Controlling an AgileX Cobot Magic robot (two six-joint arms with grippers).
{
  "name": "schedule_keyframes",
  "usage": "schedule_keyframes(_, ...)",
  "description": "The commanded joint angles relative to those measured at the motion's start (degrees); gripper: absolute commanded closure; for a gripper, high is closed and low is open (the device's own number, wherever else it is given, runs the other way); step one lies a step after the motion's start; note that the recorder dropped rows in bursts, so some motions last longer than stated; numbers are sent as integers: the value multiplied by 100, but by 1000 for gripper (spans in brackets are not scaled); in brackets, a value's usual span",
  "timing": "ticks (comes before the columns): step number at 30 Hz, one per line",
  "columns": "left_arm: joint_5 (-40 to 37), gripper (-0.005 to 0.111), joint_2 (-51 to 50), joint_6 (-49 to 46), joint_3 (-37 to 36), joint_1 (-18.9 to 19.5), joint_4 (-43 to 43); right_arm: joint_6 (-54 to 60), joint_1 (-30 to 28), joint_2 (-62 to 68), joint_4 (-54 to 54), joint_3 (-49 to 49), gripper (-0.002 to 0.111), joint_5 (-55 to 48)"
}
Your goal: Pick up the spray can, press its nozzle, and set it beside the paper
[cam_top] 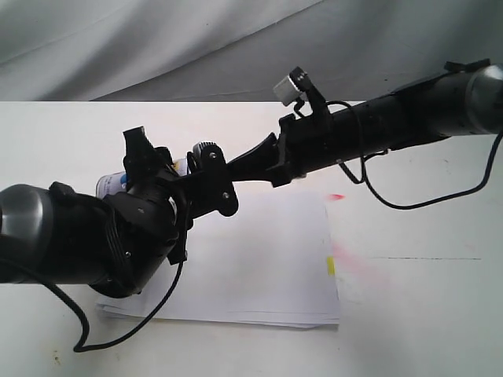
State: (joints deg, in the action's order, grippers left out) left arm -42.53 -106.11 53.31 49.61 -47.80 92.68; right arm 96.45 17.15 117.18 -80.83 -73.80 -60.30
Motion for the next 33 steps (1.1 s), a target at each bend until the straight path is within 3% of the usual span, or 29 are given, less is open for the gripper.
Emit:
schedule_keyframes(1,-115,107,72,62,52,-43,182,-142,-379,-297,408,-35,108,-206)
schedule_keyframes(17,-115,107,72,135,52,-43,182,-205,-515,-477,465,-35,108,-179)
schedule_keyframes(27,-78,107,250,1513,74,-14,92,-463,-515,-477,566,-35,108,-180)
schedule_keyframes(31,336,107,694,2165,74,352,53,-568,-515,-477,725,-35,108,-180)
schedule_keyframes(33,713,107,1013,2603,74,760,53,-592,-515,-477,737,-35,108,-180)
